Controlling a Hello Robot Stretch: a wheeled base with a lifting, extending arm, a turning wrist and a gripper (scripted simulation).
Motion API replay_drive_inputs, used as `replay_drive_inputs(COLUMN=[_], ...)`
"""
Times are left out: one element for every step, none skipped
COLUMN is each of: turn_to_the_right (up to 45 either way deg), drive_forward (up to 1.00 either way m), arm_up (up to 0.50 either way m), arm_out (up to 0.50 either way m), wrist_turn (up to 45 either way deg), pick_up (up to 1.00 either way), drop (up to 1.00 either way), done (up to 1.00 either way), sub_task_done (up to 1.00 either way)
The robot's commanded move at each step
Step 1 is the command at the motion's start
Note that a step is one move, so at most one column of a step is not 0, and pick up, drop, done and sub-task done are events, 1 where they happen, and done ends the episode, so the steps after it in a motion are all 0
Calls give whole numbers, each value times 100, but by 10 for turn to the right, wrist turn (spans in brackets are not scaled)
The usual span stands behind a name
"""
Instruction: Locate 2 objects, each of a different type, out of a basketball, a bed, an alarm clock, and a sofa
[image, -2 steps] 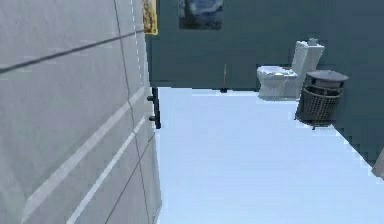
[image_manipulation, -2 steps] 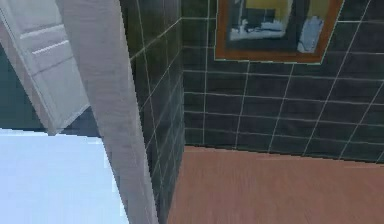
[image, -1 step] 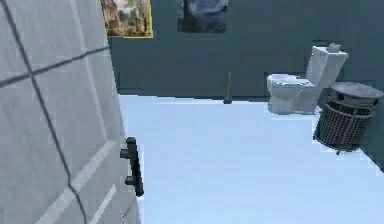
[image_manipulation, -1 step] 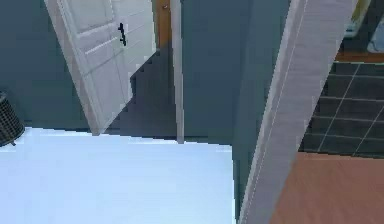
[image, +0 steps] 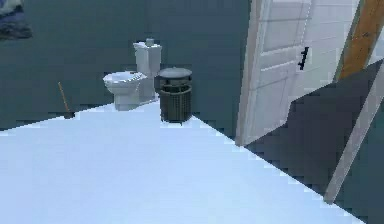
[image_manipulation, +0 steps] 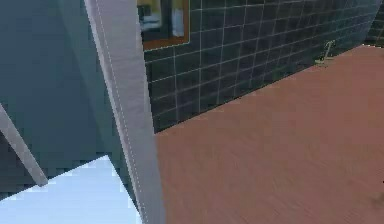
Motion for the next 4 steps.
replay_drive_inputs(turn_to_the_right=[300,0,-90,0], drive_forward=[0,45,0,100], arm_up=[0,0,0,0], arm_out=[0,0,0,0], wrist_turn=[0,0,0,0], pick_up=[0,0,0,0], drop=[0,0,0,0], done=[0,0,0,0], sub_task_done=[0,0,0,0])
